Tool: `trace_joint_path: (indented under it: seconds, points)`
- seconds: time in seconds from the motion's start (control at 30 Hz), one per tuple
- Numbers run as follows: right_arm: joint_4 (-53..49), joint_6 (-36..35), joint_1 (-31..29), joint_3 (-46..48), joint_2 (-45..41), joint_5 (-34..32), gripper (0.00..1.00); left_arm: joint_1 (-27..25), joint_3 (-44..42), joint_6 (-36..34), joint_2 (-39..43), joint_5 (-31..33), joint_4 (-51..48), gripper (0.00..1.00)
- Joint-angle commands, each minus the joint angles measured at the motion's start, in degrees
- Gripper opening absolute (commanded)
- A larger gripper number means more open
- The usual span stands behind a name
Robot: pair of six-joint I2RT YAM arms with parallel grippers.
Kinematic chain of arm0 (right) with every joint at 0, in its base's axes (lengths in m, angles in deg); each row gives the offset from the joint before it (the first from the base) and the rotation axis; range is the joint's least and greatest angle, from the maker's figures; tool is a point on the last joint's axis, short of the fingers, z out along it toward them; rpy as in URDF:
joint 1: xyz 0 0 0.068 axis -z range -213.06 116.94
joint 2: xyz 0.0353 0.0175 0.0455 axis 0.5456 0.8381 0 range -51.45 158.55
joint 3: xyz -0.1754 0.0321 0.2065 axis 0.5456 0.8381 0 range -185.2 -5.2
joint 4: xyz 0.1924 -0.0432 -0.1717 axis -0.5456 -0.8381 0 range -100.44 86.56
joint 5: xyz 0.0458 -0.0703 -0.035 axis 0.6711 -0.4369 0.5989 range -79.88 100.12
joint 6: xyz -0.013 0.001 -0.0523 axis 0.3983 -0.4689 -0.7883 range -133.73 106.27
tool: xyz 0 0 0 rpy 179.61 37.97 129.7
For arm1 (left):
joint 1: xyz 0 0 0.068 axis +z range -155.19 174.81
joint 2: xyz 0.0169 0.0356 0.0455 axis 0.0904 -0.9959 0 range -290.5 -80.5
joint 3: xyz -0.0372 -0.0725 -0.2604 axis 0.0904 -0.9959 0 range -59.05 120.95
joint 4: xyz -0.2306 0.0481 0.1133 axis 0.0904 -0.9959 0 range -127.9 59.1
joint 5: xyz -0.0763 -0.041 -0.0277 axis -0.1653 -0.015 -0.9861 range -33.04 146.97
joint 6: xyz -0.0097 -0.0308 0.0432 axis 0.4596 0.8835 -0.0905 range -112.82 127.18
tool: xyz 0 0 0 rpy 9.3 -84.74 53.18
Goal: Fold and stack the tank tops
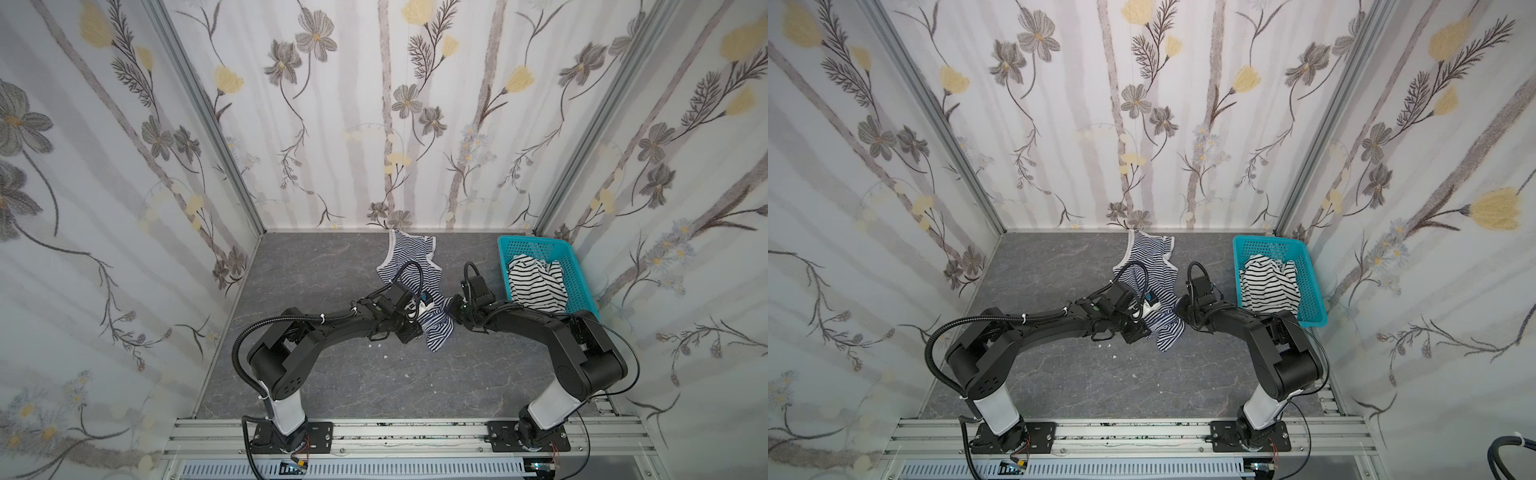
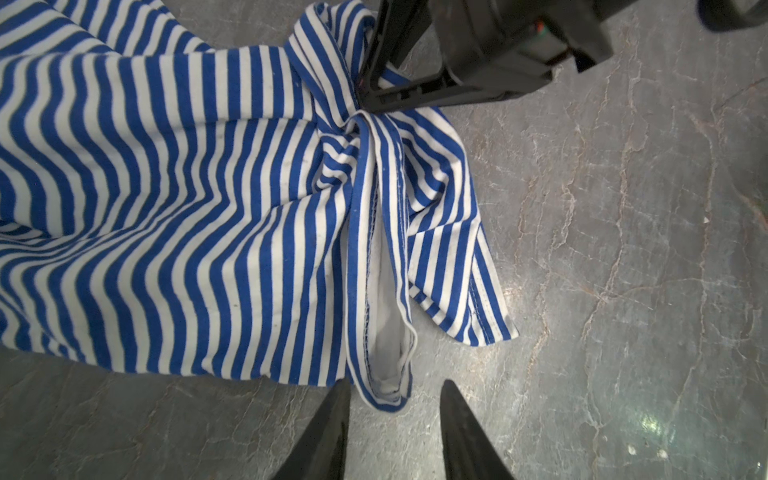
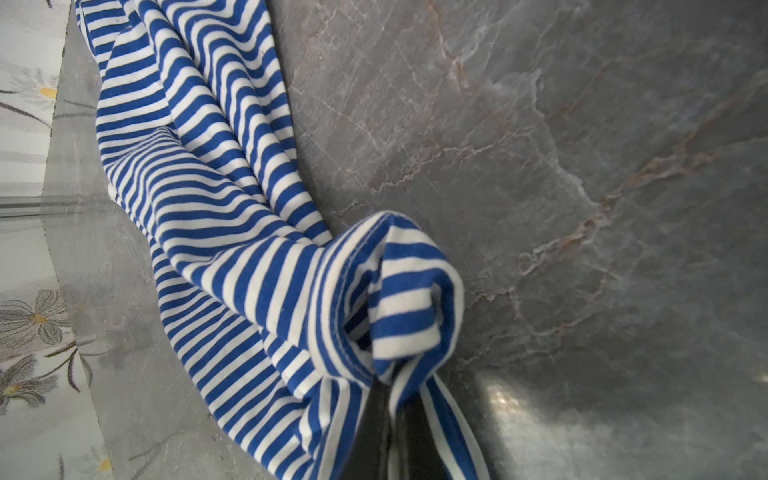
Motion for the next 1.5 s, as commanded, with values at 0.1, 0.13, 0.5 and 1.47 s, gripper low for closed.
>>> trace_joint_path:
  seconds: [0.1,0.13,0.5,1.47]
  points:
    - [2.1,0.5,-0.1,0.0,-0.6,-0.2,0.00,-0.8,0.0,-0.5,-1.2,0.4,0.7,0.37]
    - [2.1,0.5,-0.2,0.0,-0.6,-0.2,0.00,-0.8,0.2,-0.5,-1.5,0.5,0.7,0.37]
    - [2.1,0.6,-0.1,-0.2,-0.6,-0.1,0.00,-1.2,0.0,-0.9,-3.2,1.1,0.7,0.37]
    - [-0.2,-4.9,-1.8,-0.1,-9.0,-0.1,0.57,1.5,-3.7,-7.1,6.9,11.7,-1.9,0.00]
